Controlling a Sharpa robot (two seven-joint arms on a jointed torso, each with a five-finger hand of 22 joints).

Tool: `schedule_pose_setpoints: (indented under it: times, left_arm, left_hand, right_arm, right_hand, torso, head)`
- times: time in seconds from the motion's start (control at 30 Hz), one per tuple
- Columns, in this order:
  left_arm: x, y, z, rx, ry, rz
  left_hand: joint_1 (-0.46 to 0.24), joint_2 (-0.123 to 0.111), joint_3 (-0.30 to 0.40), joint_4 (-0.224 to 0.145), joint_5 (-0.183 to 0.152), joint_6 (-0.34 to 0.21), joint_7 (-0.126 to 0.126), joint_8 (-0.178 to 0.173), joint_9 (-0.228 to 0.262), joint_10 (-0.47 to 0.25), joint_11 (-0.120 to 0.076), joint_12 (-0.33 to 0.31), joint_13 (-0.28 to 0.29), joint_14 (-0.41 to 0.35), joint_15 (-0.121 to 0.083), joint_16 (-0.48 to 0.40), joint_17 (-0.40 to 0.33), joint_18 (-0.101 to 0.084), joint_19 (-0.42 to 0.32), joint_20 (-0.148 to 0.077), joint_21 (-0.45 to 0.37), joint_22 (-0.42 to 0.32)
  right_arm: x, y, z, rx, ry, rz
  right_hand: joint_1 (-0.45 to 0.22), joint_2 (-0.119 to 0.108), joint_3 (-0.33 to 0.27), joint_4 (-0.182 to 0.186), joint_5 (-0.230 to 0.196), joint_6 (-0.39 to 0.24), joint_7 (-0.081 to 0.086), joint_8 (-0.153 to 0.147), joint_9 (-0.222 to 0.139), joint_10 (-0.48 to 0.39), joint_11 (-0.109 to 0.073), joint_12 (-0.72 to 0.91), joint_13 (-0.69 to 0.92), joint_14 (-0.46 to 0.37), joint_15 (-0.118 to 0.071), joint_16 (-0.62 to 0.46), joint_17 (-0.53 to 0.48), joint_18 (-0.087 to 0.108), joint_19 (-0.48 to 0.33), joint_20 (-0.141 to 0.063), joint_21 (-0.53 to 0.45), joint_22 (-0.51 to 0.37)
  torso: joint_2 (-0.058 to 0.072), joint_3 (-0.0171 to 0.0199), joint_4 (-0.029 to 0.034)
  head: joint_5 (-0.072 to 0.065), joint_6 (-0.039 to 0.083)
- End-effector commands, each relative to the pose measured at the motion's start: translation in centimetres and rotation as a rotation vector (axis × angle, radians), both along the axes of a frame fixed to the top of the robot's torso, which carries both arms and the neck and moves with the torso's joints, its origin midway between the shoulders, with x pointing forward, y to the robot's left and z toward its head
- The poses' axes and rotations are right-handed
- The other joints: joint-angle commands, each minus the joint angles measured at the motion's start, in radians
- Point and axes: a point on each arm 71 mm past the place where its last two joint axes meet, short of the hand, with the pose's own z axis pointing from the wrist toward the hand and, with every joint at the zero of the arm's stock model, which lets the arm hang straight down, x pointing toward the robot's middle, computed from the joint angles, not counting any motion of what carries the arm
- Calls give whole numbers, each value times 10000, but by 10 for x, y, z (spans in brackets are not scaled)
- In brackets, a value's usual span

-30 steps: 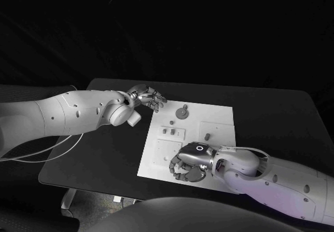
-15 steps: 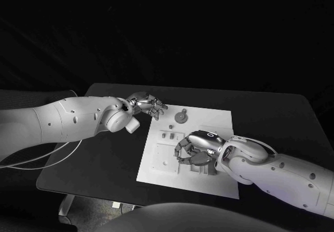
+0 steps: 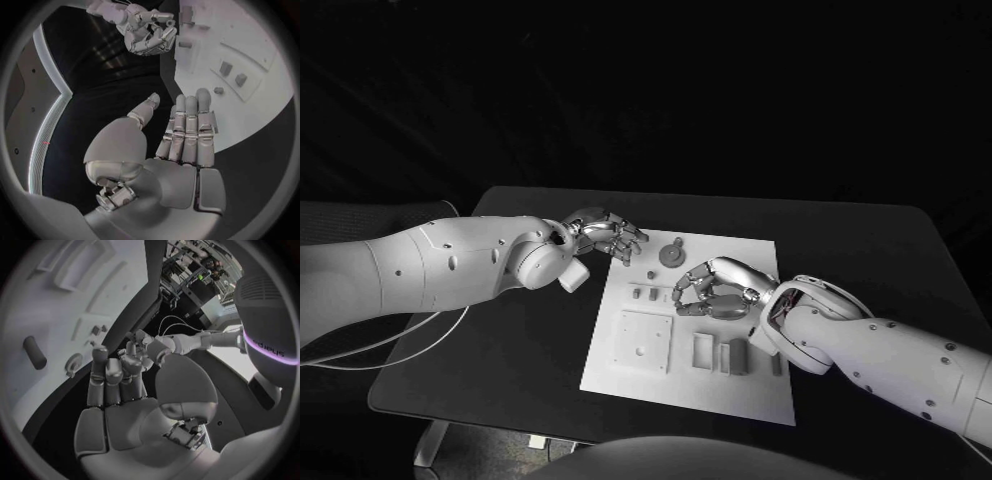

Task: Assemble the parts on the task board

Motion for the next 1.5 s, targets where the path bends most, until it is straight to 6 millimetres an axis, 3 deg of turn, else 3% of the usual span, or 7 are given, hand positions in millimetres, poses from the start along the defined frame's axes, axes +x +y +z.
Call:
schedule_pose_setpoints:
  times: [0.03, 0.33, 0.57, 0.83, 1.2, 1.33, 1.5]
  left_arm:
    - [-2, -5, 1, -536, 199, -156]
    - [-7, -17, 2, -1289, 411, -839]
    - [-12, -29, 3, -2481, 992, -1184]
    - [-15, -41, 3, -3440, 1739, -1392]
    - [-18, -52, 3, -4013, 2386, -1317]
    - [-18, -52, 3, -4067, 2397, -1233]
    - [-19, -54, 3, -4212, 2467, -1190]
  left_hand:
    - [-18, 77, -17, -43, 38, -17, 38, -10, -5, -68, 19, 68, -13, -55, 3, 30, 9, 211, 31, 31, -41, 13]
    - [227, 205, 44, -66, 36, -18, -89, 14, 13, -229, 49, 107, -47, -145, 39, 19, 23, 200, -26, 67, -105, 31]
    - [525, 425, 69, -72, 35, -286, -456, -90, -21, -659, 55, 92, -121, -400, 141, -10, 65, 166, -244, 159, -246, 68]
    - [193, 554, -208, 22, 30, -511, -403, -172, -82, -847, 43, 200, -136, -651, 223, 152, 150, 135, -419, 235, -297, 197]
    - [-3033, 702, -1655, 1947, 35, -986, -222, -380, -219, -954, 79, 414, -176, -908, 193, 343, 95, 305, -590, 205, -493, 188]
    - [-3179, 733, -1775, 2419, 33, -1041, -220, -376, -230, -991, 78, 497, -178, -961, 181, 419, 70, 349, -622, 200, -528, 216]
    - [-2380, 733, -2296, 3696, 23, -1128, -234, -303, -236, -1124, 76, 729, -197, -1073, 180, 629, -48, 385, -667, 211, -575, 367]
  right_arm:
    - [7, -3, 3, 1122, 1009, -641]
    - [22, -10, 12, 2353, 1886, -1581]
    - [33, -12, 17, 3328, 2533, -2361]
    - [39, -11, 18, 4099, 3350, -2770]
    - [43, -8, 25, 5231, 4531, -3101]
    - [44, -7, 26, 5451, 4709, -3131]
    - [45, -5, 29, 5804, 4805, -3130]
  right_hand:
    - [-11, 100, 63, -19, 76, 25, 103, 59, 16, -54, -27, -40, 7, 4, -76, 1, -10, 139, -14, -52, 23, 93]
    - [-80, 181, 61, -19, 121, 3, 110, 51, 29, -77, -21, -34, 23, -17, -72, 1, -7, 139, -28, -45, 16, 93]
    - [-151, 249, 51, -19, 132, -26, 117, 41, 40, -96, -13, -25, 38, -33, -69, 5, -1, 139, -37, -38, 15, 95]
    - [-230, 321, 24, -23, 35, -51, 120, 38, 62, -137, -10, -18, 59, -63, -65, 9, 7, 139, -59, -29, 9, 99]
    - [-268, 373, 12, -24, 23, -93, 129, 21, 72, -176, -3, -13, 75, -95, -61, 10, 14, 139, -90, -22, 0, 103]
    - [-280, 382, 6, -25, 24, -98, 130, 20, 76, -188, -1, -10, 81, -104, -59, 11, 16, 139, -101, -18, -3, 105]
    - [-293, 401, 1, -25, 29, -105, 133, 19, 81, -200, 1, -5, 88, -116, -56, 12, 19, 139, -112, -14, -5, 107]
  torso:
    - [2, 2, 2]
    - [2, -7, 1]
    - [2, -3, 5]
    - [2, -2, -2]
    - [3, 4, -4]
    - [3, 4, -1]
    - [3, 3, -1]
  head:
    - [-42, 105]
    - [-138, 306]
    - [-201, 469]
    - [-233, 640]
    - [-247, 751]
    - [-266, 788]
    - [-286, 866]
